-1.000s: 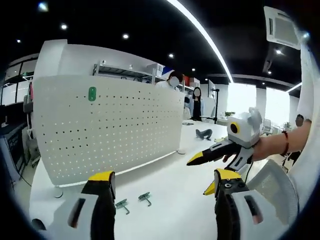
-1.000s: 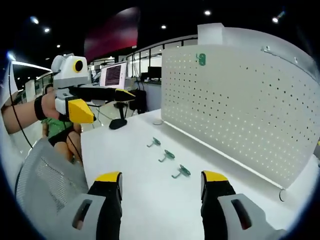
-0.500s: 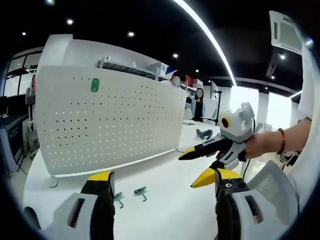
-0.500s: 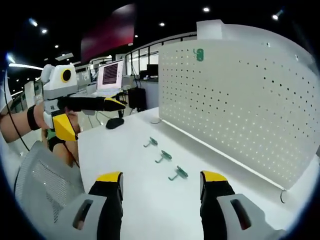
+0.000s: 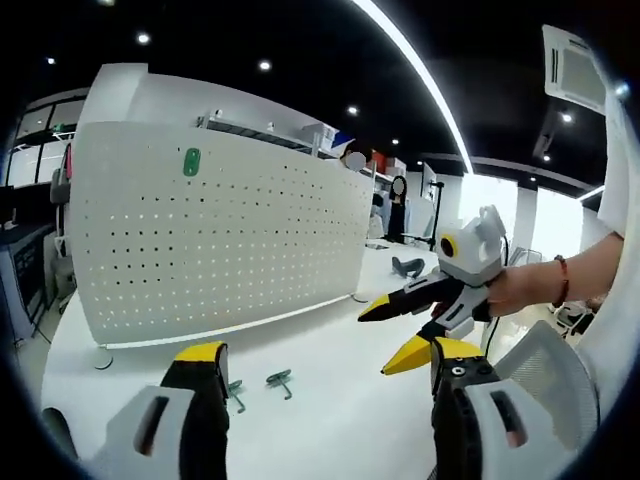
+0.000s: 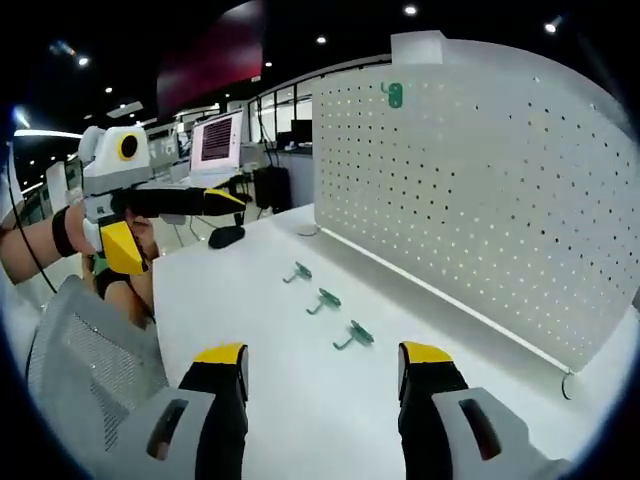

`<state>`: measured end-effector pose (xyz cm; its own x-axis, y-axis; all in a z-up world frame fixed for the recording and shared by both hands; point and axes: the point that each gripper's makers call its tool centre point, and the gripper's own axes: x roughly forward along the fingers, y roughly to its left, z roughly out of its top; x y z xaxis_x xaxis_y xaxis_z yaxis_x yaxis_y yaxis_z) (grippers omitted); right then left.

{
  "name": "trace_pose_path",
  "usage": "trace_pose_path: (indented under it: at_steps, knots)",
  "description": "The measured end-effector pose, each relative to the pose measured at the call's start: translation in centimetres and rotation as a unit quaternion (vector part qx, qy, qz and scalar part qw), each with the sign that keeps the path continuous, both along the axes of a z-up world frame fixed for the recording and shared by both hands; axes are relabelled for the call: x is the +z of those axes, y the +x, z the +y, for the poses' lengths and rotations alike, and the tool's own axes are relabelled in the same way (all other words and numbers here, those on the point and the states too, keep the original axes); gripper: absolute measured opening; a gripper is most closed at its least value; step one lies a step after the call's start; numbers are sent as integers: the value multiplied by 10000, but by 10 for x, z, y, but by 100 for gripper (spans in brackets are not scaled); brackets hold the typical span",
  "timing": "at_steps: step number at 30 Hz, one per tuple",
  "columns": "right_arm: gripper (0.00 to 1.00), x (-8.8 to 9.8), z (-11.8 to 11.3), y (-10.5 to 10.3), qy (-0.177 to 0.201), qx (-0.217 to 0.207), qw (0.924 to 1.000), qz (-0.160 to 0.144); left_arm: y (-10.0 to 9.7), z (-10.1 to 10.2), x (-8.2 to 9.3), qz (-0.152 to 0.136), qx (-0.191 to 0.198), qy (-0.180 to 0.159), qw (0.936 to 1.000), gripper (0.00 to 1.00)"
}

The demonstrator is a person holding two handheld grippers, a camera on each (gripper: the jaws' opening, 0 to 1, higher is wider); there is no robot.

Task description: Insert the hook assembly into the mounting plate slot until the hook locks in place.

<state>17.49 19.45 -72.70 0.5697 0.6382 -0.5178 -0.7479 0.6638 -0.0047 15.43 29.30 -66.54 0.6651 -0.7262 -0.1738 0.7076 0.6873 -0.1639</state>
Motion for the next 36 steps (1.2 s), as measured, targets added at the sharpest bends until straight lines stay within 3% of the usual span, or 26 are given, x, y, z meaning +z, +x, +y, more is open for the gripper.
trace_pose_path:
  at_steps: [24,28,36]
  knots:
    - [60,-20,11,18,-150,164,9996,191,-5,3,-11,165,-152,199,9995,86]
    - [59,-21,15,20,-170,239,9994,190,-6,7,-13,239,-81,60,9997,85]
    - [58,-30,21,21,-291,387,9984,279,-8,5,-18,236,-54,86,9997,86]
